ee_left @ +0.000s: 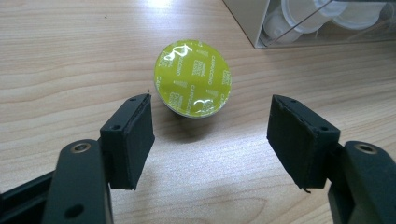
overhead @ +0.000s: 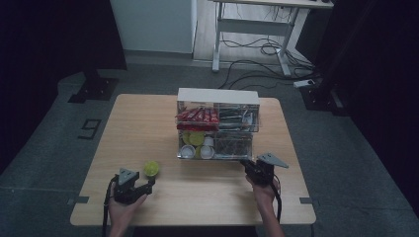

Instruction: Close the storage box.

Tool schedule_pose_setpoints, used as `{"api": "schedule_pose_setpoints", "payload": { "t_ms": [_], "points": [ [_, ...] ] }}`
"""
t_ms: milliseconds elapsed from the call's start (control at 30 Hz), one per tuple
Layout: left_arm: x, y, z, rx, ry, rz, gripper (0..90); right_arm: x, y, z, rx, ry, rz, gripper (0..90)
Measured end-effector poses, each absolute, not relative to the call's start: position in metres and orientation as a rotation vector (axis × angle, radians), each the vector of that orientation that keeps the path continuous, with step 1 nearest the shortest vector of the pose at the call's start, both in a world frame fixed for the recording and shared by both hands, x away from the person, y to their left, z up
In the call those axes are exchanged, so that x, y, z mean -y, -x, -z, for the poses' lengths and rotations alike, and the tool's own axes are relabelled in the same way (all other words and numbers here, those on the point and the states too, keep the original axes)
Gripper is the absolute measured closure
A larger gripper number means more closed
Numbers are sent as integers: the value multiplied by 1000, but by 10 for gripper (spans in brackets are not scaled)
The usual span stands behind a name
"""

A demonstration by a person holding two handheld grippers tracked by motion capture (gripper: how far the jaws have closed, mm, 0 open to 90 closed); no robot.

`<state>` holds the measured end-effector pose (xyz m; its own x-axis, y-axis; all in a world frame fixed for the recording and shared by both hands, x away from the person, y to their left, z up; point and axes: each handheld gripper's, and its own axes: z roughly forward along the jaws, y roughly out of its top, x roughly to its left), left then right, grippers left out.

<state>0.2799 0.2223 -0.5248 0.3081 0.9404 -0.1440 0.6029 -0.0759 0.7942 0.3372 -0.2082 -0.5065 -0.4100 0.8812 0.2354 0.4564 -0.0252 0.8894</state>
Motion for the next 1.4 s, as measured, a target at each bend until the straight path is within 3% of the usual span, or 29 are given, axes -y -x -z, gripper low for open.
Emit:
{"api": "schedule_pose_setpoints", "payload": {
  "t_ms": [1000, 1067, 1167, 1200, 1267, 1400],
  "points": [
    [-222, -280, 530, -1399, -1786, -503, 317, 219, -327, 522, -1883, -1440, -1404, 867],
    [-222, -280, 530, -1399, -1786, -503, 317, 218, -326, 522, -1884, -1439, -1410, 847],
    [-222, -280, 529, -1399, -1787, -505, 316, 218, -324, 523, -1886, -1431, -1439, 712],
    [-222, -280, 529, -1399, -1787, -505, 316, 218, -324, 523, -1886, -1431, -1439, 712],
    [-223, -279, 529, -1397, -1786, -502, 316, 219, -322, 521, -1890, -1423, -1437, 597],
    [-223, -279, 529, -1397, -1790, -500, 316, 221, -319, 521, -1874, -1422, -1431, 541]
  ]
}}
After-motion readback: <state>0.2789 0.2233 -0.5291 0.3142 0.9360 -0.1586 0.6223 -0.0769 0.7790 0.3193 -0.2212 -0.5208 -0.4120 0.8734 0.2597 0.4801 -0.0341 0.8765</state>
